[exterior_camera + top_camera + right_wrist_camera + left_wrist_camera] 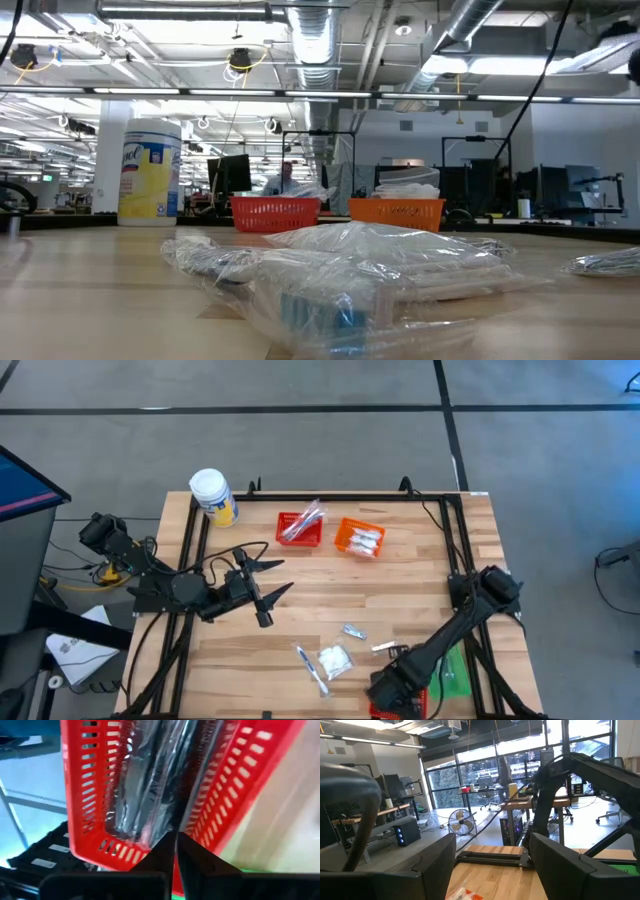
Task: Pick & Place Travel size toiletries
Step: Put the black comb into the bottom red bin
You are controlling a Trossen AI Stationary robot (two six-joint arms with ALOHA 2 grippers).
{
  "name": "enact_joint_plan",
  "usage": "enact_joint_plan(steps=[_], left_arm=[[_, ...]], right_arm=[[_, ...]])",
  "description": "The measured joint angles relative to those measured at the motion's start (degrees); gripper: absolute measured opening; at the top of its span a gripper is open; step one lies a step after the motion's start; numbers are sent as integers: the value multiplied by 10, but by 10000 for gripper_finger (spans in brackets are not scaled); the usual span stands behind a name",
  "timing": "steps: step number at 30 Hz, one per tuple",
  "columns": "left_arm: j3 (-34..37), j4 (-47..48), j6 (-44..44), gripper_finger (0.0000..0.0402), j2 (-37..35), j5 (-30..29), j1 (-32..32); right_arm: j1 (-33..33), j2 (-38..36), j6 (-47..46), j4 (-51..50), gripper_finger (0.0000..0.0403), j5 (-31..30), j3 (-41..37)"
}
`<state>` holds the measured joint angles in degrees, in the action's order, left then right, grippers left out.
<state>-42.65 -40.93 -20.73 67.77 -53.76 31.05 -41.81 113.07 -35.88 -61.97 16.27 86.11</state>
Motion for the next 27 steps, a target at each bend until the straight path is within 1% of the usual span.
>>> enact_joint_plan(steps=[4,7,11,16,27], left_arm=[[0,0,0,246,0,0,0],[0,0,1,246,0,0,0],[0,0,1,246,0,0,0],[0,0,0,246,0,0,0],[0,0,0,246,0,0,0]], right_arm=[[1,-3,12,4,2,-31,1],[4,-2,16,3,3,-55,0],[10,-2,20,25,2,-55,-12],[11,-2,20,95,1,-32,-47],[11,-2,16,110,0,-28,-49]])
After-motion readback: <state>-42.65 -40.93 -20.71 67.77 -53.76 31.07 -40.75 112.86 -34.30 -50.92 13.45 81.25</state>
